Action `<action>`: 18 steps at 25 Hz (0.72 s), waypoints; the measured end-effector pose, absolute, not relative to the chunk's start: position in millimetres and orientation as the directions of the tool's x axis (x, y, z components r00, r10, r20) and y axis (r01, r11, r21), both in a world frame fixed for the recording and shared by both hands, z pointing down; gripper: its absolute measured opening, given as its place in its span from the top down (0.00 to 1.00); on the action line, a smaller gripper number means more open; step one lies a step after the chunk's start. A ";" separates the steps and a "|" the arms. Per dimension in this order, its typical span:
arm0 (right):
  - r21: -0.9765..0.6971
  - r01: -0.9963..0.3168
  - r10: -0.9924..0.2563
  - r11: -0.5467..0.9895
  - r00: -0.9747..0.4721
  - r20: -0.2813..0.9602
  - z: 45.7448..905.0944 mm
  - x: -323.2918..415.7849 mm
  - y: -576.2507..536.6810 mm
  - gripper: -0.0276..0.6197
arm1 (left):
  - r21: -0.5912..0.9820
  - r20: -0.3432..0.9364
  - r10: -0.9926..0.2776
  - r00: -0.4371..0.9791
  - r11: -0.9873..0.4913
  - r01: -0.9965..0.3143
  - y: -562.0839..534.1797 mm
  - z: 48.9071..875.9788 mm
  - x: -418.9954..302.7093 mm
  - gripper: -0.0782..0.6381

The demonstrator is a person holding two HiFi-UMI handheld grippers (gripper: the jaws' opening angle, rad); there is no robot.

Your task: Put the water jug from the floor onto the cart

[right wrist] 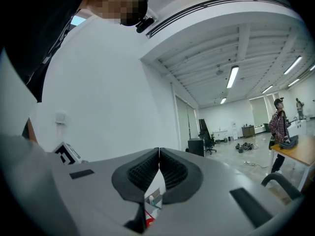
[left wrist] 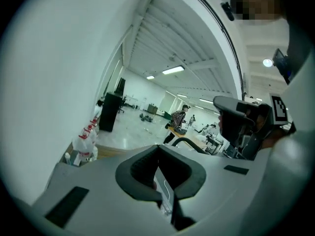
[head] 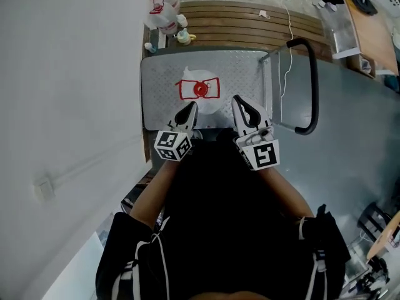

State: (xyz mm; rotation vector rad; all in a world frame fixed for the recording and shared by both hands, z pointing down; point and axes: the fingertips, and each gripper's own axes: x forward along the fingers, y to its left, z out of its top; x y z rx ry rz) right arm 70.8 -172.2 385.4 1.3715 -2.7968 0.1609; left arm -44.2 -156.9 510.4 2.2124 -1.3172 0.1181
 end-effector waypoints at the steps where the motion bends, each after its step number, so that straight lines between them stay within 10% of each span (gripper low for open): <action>1: -0.066 -0.790 -0.788 0.609 -0.613 0.063 382.4 66.1 -172.3 0.93 | 0.389 0.326 -0.803 0.499 -0.367 -0.845 -155.0 499.4 -47.5 0.87; 18: -0.043 -0.766 -0.765 0.641 -0.643 0.048 381.0 18.7 -168.8 0.93 | 0.216 0.186 -0.905 0.383 -0.342 -0.914 -136.5 450.6 -96.3 0.87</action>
